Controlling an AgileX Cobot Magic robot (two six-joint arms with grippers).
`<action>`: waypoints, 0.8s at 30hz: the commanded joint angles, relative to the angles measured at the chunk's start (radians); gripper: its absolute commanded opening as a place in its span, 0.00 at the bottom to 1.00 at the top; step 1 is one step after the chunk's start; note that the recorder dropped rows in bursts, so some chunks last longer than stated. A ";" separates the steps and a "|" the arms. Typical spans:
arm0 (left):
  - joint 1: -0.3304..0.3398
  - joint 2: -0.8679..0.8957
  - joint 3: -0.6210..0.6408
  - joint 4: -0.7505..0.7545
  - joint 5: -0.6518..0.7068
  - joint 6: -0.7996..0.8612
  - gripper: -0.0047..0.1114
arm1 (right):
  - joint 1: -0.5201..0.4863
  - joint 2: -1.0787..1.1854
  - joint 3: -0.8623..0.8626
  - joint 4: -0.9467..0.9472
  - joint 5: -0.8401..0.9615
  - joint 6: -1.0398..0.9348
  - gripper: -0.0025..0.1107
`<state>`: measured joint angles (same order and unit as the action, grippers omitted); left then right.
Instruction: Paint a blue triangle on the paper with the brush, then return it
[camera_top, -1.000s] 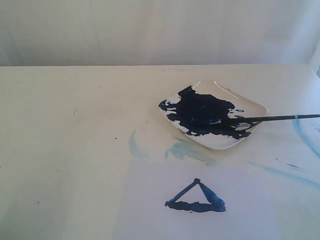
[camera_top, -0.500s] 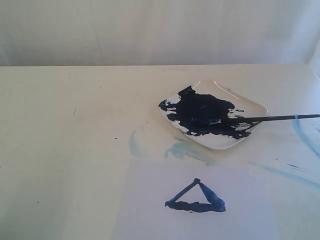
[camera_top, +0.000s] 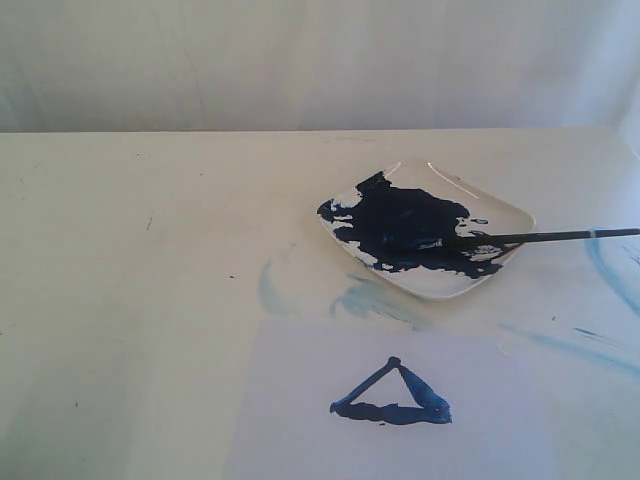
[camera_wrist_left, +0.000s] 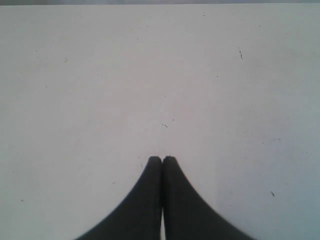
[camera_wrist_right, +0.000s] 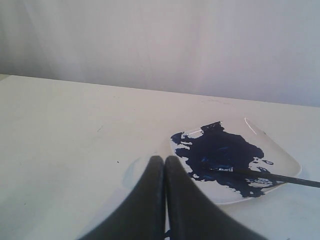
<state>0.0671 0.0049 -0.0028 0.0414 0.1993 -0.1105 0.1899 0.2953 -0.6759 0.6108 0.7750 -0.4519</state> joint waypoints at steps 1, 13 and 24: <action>0.000 -0.005 0.003 -0.003 -0.005 -0.005 0.04 | 0.001 -0.005 0.004 0.000 -0.006 -0.007 0.02; 0.000 -0.005 0.003 -0.003 -0.005 0.000 0.04 | 0.001 -0.085 0.004 0.000 -0.006 -0.007 0.02; 0.000 -0.005 0.003 -0.003 -0.005 0.000 0.04 | -0.002 -0.295 0.012 -0.081 -0.011 -0.007 0.02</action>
<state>0.0671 0.0049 -0.0028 0.0414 0.1993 -0.1105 0.1899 0.0068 -0.6759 0.5839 0.7750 -0.4541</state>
